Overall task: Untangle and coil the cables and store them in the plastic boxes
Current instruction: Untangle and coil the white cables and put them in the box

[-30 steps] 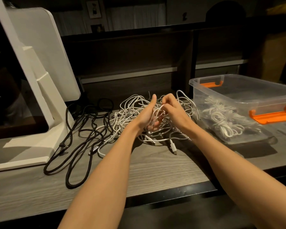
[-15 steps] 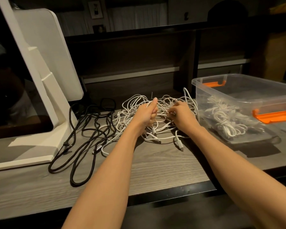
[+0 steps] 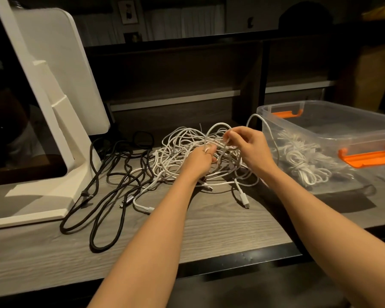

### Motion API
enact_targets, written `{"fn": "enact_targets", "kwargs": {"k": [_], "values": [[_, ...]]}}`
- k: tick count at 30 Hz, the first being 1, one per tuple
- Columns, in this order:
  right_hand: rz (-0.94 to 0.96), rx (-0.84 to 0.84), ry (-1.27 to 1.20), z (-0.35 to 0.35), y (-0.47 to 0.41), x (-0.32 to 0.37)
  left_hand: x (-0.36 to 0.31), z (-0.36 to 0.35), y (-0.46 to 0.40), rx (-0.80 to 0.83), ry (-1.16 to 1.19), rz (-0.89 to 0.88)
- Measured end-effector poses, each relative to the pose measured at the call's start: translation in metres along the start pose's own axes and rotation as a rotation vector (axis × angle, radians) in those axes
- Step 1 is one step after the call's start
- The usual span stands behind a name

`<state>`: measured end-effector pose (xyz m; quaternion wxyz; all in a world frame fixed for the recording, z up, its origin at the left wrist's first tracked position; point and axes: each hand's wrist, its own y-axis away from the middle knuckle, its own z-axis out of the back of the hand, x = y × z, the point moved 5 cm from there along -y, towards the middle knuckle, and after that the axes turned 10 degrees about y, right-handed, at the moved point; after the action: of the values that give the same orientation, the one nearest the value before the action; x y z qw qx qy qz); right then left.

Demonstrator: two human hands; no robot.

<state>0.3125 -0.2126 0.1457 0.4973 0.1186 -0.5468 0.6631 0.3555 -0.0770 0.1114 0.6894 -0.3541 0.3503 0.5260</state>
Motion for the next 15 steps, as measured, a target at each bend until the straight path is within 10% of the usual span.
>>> {"fn": "enact_targets", "kwargs": {"k": [8,15], "values": [[-0.084,0.288,-0.402,-0.014,0.005,0.012,0.005,0.005,-0.003,-0.076,0.031,0.027],[0.046,0.080,0.244,-0.002,0.002,0.005,-0.002,0.009,0.002,-0.033,-0.045,-0.068]]}}
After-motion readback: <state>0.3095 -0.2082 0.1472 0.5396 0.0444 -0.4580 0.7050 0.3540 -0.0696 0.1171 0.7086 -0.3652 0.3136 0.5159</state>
